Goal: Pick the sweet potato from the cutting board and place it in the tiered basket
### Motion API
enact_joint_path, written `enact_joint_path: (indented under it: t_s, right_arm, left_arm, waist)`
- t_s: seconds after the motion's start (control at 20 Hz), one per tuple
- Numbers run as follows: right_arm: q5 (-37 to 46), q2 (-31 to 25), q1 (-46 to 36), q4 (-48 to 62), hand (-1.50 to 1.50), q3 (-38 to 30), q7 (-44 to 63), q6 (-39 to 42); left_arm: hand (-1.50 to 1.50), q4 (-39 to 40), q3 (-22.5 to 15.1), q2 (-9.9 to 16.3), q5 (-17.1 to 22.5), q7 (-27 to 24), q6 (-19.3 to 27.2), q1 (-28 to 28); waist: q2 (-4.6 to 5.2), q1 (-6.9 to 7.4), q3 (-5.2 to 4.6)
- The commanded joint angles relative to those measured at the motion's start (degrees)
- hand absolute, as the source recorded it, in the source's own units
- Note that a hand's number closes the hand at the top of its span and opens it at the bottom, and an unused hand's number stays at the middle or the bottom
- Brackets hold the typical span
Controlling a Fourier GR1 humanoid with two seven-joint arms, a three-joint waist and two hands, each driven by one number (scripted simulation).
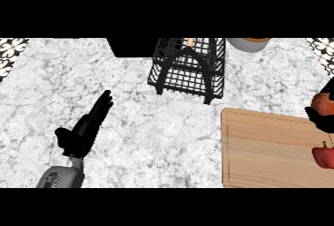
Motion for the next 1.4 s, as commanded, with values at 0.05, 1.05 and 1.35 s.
enact_joint_path:
  t_s: [0.05,1.05,1.35]
  right_arm:
    - [-4.3,-0.9,-12.4,-5.0,1.5,-0.6,11.0,5.3]
    - [4.6,16.3,-56.6,35.5,1.5,9.9,23.1,0.3]
    - [6.6,20.9,-61.4,49.2,1.5,8.8,16.0,-4.5]
  left_arm:
    - [0.0,2.1,-0.8,-1.2,-1.1,-1.0,0.0,-0.6]
    - [0.0,0.2,-0.2,-1.0,-1.3,-1.2,-2.4,-0.5]
    - [0.0,-1.7,-1.4,-2.7,-3.0,1.4,-0.1,-0.4]
  waist:
    - [0.19,0.74,-0.06]
    - [0.63,2.24,-0.04]
    - [0.62,2.16,0.0]
